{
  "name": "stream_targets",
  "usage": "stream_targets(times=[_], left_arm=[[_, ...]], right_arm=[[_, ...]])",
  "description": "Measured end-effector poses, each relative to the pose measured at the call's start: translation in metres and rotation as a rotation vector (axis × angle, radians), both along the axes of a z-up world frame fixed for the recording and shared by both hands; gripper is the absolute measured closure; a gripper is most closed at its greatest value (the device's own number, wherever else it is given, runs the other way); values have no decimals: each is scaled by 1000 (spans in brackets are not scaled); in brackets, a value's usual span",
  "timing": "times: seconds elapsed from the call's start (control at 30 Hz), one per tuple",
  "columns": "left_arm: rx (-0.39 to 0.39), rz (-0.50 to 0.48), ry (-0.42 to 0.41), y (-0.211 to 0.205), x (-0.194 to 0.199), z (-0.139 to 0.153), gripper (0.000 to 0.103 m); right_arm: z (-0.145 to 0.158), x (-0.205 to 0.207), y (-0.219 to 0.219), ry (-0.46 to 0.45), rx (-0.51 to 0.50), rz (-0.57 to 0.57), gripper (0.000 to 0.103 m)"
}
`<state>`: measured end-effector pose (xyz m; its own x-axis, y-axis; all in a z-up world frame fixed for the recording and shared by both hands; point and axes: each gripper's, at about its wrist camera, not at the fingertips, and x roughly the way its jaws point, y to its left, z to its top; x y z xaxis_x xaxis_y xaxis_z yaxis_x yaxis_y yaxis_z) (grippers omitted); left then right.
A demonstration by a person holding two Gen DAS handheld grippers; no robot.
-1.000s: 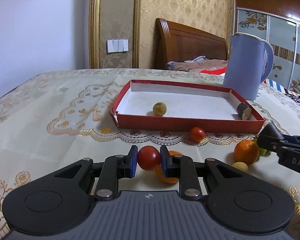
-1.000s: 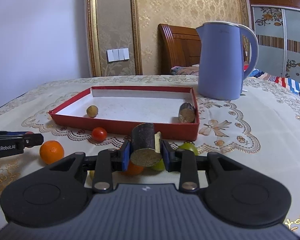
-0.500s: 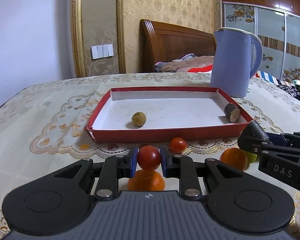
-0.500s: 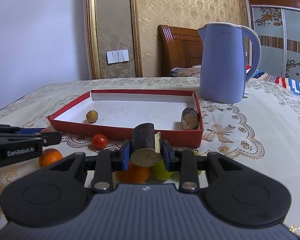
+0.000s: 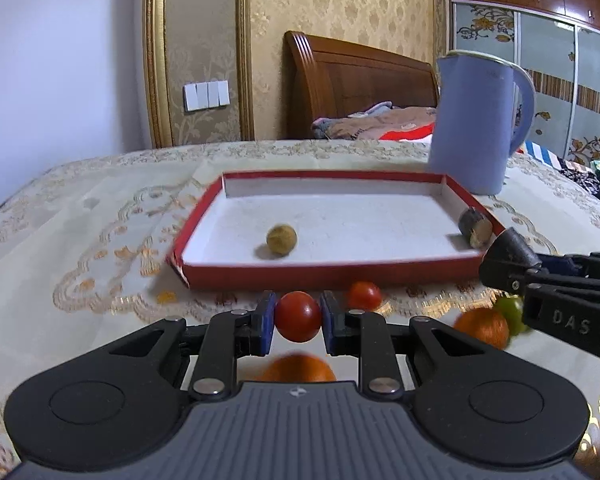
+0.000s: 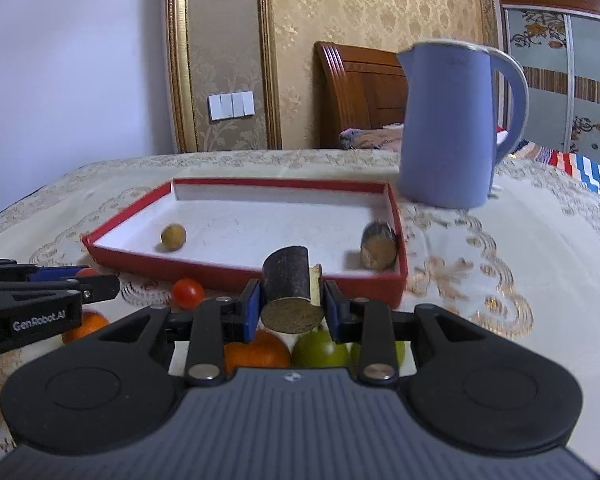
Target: Organize fruits
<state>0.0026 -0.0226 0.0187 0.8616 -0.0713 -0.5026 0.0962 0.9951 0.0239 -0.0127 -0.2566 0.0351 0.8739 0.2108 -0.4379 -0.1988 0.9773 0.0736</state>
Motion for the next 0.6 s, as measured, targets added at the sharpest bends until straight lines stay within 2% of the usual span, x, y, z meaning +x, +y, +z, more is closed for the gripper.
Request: stream_targets(times=[0.2,0.3,0.47,0.6], left_arm=[[-10,-5,14,-3,38,12,80],[-9,-20,32,-8,64,13,80],[14,15,49,-13,102,6,80],[7,40,76,-9,124,-1,80]], right_arm=[[15,38,9,-7,-35,15,72],[11,64,17,29,-55,18,72],[-2,103,23,118,-47,11,72],[-9,124,23,154,-43,1,72]])
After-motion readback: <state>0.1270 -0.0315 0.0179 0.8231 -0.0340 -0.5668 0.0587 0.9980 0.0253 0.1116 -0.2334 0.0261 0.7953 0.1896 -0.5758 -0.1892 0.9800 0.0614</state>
